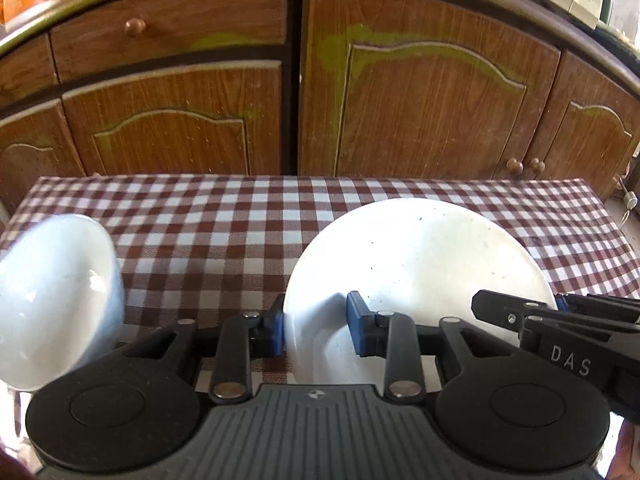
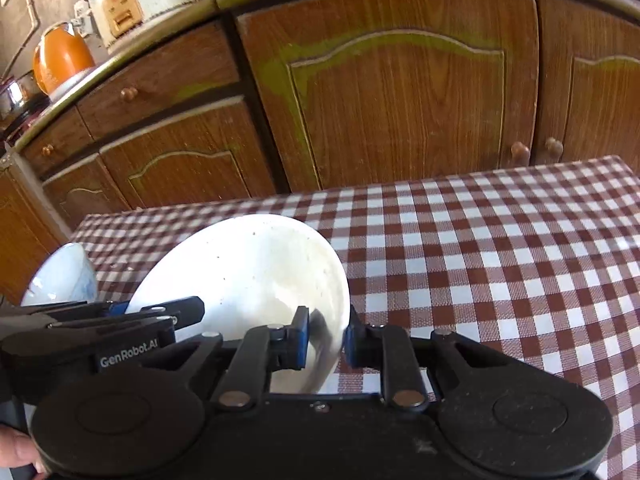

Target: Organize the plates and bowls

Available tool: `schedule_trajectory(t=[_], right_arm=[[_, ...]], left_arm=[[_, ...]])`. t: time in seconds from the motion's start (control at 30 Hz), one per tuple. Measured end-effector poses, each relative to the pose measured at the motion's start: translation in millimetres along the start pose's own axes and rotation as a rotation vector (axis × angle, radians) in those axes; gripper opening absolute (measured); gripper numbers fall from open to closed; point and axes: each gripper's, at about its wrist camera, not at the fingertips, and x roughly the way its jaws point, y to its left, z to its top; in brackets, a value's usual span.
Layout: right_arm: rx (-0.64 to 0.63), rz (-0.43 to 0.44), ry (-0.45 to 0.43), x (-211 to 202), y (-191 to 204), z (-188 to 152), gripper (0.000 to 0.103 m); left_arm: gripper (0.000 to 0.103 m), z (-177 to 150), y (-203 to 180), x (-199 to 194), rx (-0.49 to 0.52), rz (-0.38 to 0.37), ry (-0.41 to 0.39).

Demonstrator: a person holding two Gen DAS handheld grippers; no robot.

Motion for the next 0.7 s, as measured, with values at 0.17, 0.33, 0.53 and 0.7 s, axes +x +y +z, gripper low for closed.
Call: schedule_trajectory(t=[0.17, 0.33, 0.53, 0.7], right_arm=[[-0.023, 0.008, -0.027, -21.5, 8.6, 3.6, 0.024], [-0.034, 0.014, -0.052, -45.6, 16.5, 8.4, 0.024], [-0.049, 0.023, -0.073, -75.6, 28.7, 9.4, 0.024], [-0.055, 0.030, -0.088, -97.5, 38.1, 10.0, 0.024]], left_arm=[[0.032, 6.3, 2.5, -22.2, -0.014, 0.011, -0.013], [0.032, 7.1, 1.5, -48.5, -0.015, 0.020, -0.039], [0.032, 8.5, 4.2, -78.8, -0.019, 0.032, -0.057], [0.032, 6.9, 4.7, -100.5, -0.025, 0.038, -0.074]])
